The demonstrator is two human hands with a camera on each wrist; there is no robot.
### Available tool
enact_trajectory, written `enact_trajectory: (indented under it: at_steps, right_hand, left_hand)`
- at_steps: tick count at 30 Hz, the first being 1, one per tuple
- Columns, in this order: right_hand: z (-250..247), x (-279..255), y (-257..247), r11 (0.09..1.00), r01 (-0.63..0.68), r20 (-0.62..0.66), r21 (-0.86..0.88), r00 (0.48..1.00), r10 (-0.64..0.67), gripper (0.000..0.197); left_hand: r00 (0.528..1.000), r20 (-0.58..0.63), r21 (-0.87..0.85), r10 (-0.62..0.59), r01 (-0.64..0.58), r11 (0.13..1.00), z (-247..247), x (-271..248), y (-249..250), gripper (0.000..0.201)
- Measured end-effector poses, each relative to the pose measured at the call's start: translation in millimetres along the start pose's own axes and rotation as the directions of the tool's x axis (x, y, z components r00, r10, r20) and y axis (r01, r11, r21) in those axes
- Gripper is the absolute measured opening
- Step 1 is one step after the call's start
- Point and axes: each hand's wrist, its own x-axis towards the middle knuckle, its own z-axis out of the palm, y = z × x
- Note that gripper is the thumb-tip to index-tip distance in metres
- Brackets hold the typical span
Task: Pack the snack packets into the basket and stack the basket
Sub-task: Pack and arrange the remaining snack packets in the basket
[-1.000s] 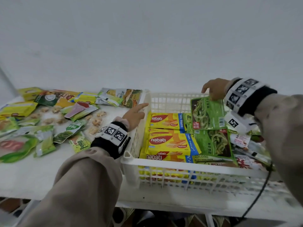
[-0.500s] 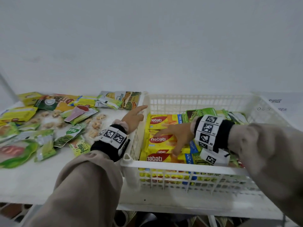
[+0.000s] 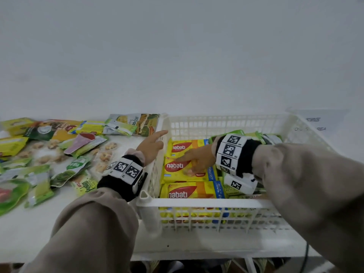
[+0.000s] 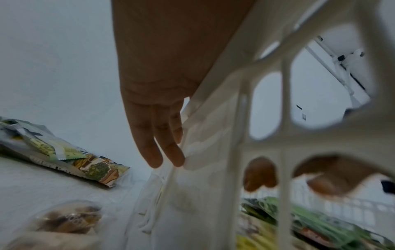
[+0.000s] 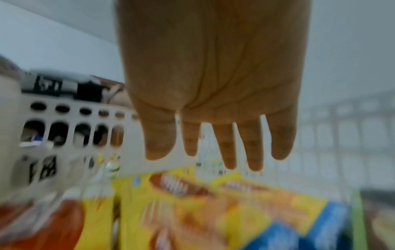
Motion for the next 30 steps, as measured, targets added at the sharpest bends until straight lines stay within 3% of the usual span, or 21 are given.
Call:
enact_trajectory:
  at_steps: [5,8,11,13,16,18,23,27,30]
  right_hand:
    - [-50.8,-64.9,17.3,0.994,-0.095,-0.259,0.057,0.960,0.107,0.051]
    - [-69.9,-118.0,34.0,0.975,-0.190,-0.359,0.114,0.907,0.218,0.047]
    - [-71.9,-164.5,57.7,0.929,-0.342,-0.387,0.143,0.845,0.370,0.047]
    - [-63.7,-189.2,77.4,0.875,-0.462,-0.359,0.146,0.799,0.482,0.047]
    - [-41.7,-216.5,110.4,0.776,-0.616,-0.280,0.133,0.728,0.626,0.048]
    - [-23.8,-227.2,132.9,0.728,-0.677,-0.216,0.110,0.698,0.683,0.048]
    - [11.8,-232.0,181.9,0.692,-0.706,-0.160,0.149,0.673,0.722,0.055]
    - [31.6,-215.7,210.0,0.722,-0.640,-0.236,0.262,0.683,0.691,0.067]
    - [38.7,-197.8,218.6,0.778,-0.580,-0.322,0.244,0.708,0.629,0.071]
  left_hand:
    - [0.999,0.038,0.134,-0.039,0.033,0.990,-3.1,3.7,-1.7,0.053]
    - [0.990,0.127,0.372,-0.063,0.012,0.928,-9.6,2.9,8.9,0.053]
    - [0.920,0.311,0.617,-0.241,-0.003,0.787,-29.4,4.6,24.8,0.056]
    - [0.885,0.321,0.664,-0.338,0.044,0.746,-43.8,4.7,46.4,0.054]
    - [0.955,0.249,0.727,-0.160,-0.075,0.683,-50.9,8.5,90.7,0.053]
    - [0.965,0.260,0.752,-0.038,-0.178,0.635,-41.5,5.8,126.8,0.053]
    - [0.895,0.439,0.649,0.086,-0.381,0.659,29.2,1.8,196.4,0.057]
    - [0.817,0.574,0.598,0.056,-0.465,0.653,106.1,21.0,216.4,0.064]
    - [0.784,0.621,0.597,0.026,-0.493,0.633,155.1,38.9,215.7,0.075]
